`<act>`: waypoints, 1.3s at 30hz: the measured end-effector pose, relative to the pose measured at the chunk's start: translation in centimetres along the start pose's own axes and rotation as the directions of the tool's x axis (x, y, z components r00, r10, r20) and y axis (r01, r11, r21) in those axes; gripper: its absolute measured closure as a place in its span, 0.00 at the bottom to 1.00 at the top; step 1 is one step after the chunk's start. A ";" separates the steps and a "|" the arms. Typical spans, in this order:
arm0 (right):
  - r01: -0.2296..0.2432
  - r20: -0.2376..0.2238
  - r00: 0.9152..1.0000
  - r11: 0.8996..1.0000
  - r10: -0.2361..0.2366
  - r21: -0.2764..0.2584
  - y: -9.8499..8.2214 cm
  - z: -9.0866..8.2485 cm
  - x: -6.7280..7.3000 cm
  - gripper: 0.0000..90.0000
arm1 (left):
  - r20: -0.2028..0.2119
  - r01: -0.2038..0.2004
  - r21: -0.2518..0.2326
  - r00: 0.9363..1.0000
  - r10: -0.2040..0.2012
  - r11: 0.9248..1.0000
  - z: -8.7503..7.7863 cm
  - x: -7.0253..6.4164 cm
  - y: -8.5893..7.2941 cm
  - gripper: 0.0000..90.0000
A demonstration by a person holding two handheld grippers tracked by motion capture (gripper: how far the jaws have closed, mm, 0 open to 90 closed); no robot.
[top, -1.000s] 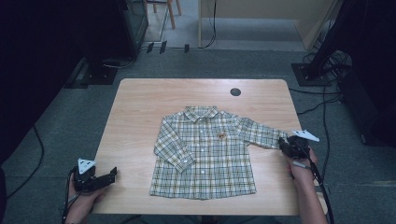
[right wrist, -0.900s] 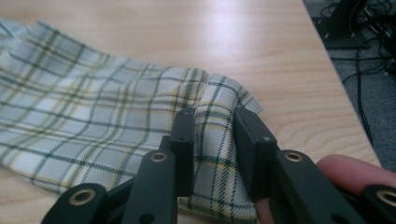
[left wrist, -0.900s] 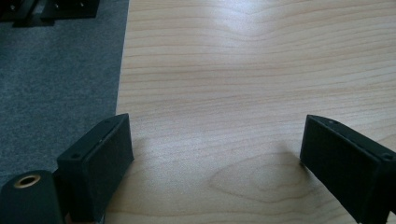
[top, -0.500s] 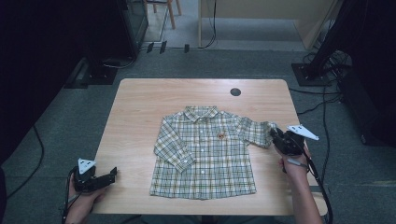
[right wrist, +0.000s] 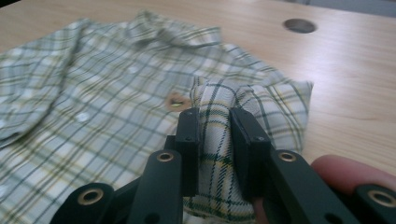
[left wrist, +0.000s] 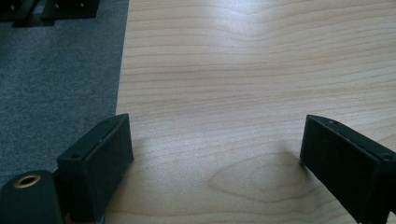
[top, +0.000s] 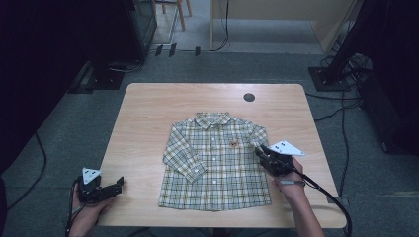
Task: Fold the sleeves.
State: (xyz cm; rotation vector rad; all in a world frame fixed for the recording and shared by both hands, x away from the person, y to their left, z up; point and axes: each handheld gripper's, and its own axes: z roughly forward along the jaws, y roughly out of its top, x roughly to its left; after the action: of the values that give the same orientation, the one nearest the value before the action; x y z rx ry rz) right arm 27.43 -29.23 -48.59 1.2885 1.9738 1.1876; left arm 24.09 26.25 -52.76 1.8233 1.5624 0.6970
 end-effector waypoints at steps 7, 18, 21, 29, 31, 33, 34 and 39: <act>0.051 -0.039 0.998 0.998 -0.050 0.024 -0.4 0.4 1.8 0.82 | 0.002 0.002 -0.001 1.000 -0.002 1.000 0.0 0.0 0.0 0.11; 0.123 -0.101 0.988 0.992 -0.118 0.040 -0.9 0.6 3.9 0.82 | 0.000 -0.001 0.000 1.000 0.001 1.000 0.0 0.0 0.0 0.11; 0.133 -0.112 0.986 0.989 -0.126 0.058 -1.4 1.0 4.4 0.82 | 0.000 0.001 -0.001 1.000 -0.001 1.000 0.0 0.0 0.0 0.11; 0.137 -0.126 0.984 0.989 -0.129 0.053 -1.5 1.0 5.0 0.82 | 0.001 0.002 -0.001 1.000 -0.002 1.000 0.0 0.0 0.0 0.11; 0.125 -0.111 0.986 0.992 -0.120 0.033 -1.3 0.8 5.0 0.82 | 0.001 0.002 -0.001 1.000 -0.002 1.000 0.0 0.0 0.0 0.11; 0.119 -0.108 0.987 0.993 -0.116 0.021 -1.1 0.6 4.9 0.82 | 0.000 0.001 -0.001 1.000 -0.001 1.000 0.0 0.0 0.0 0.11; 0.121 -0.110 0.987 0.993 -0.118 0.018 -1.1 0.5 4.9 0.82 | 0.000 0.001 -0.001 1.000 -0.001 1.000 0.0 0.0 0.0 0.11; 0.157 -0.130 0.981 0.984 -0.146 0.080 -1.8 1.4 5.1 0.81 | 0.000 0.000 0.000 1.000 0.000 1.000 0.0 0.0 0.0 0.11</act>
State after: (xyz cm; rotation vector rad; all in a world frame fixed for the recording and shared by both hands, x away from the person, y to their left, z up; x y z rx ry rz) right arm 25.46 -24.44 -50.55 1.1075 2.1956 1.1406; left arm 24.09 26.25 -52.76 1.8232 1.5623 0.6971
